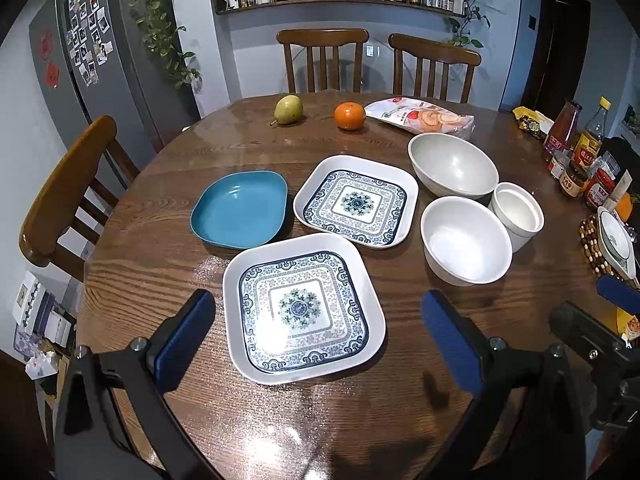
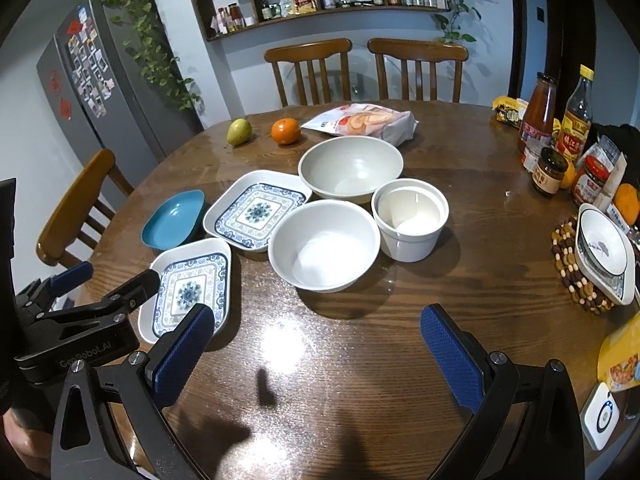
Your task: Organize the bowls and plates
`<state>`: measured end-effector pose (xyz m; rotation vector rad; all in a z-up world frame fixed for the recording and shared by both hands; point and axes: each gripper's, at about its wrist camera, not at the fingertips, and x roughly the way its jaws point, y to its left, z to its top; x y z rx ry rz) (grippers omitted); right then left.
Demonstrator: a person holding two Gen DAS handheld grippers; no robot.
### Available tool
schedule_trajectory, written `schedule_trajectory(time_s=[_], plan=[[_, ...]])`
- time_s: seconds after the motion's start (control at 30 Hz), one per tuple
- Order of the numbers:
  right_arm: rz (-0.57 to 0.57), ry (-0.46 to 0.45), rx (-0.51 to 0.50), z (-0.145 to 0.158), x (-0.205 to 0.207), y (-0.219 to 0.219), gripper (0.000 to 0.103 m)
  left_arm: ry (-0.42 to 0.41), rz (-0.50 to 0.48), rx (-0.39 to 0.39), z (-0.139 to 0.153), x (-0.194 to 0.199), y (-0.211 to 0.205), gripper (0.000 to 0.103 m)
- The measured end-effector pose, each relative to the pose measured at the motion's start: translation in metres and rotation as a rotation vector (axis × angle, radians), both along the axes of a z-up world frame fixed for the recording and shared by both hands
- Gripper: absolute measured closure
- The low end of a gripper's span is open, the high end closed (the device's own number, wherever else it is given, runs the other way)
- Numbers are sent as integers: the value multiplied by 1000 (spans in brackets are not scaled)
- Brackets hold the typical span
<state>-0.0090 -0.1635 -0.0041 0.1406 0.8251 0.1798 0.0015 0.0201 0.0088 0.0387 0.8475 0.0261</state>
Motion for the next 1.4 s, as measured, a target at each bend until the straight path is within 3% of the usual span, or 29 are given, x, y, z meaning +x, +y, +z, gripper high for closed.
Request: schedule_trajectory(time_s=[1.4], plan=[[65, 46, 4, -8, 14, 27, 0, 38, 20, -28, -13, 10, 19, 1]])
